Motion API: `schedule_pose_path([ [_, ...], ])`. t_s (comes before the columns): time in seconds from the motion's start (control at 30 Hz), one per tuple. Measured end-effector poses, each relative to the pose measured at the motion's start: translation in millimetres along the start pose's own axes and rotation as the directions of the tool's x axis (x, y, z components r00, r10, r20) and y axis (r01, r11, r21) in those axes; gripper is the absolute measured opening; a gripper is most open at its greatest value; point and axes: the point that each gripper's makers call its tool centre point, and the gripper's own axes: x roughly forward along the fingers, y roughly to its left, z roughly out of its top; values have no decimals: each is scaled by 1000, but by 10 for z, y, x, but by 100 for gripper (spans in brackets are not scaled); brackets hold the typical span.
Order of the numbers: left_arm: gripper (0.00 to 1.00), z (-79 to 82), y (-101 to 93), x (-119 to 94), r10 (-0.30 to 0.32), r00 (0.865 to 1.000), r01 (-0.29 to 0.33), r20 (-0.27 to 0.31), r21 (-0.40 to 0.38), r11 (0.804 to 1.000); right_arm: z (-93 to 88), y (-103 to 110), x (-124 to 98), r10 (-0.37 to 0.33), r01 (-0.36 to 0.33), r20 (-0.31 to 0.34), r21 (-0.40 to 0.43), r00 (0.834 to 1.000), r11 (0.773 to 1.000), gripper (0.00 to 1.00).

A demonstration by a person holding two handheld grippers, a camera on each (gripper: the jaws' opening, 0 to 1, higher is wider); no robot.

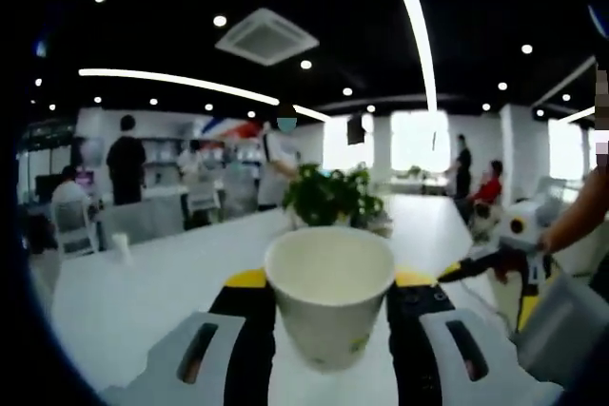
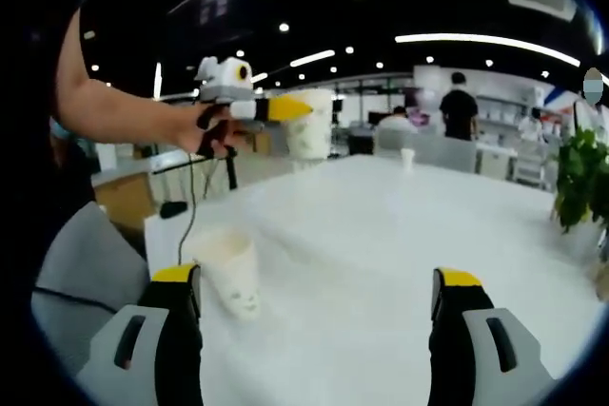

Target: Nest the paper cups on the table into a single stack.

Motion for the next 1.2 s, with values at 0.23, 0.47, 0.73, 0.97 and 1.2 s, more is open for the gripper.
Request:
schedule_pose_path([
  [0.23, 44, 3, -175, -69, -13, 1000, 13, 8, -4, 1000, -18, 7, -8, 0, 0, 4, 2, 1000, 1000, 100],
  [0.47, 44, -5, -323, -147, -24, 1000, 24, 10, -3, 1000, -21, 57, 5, 15, -15, -1, -12, 1000, 1000, 100],
  [0.73, 44, -10, -448, -218, -29, 999, 29, 16, -15, 999, -49, 78, 2, 16, -16, -1, -3, 1000, 1000, 100],
  [0.97, 44, 17, -581, -302, -30, 999, 31, 24, -20, 999, -68, 83, -7, 15, -15, -2, 2, 1000, 1000, 100],
  [1.2, 43, 32, -650, -366, -30, 999, 31, 37, -24, 999, -57, 104, -7, 20, -20, 9, 12, 1000, 1000, 100],
])
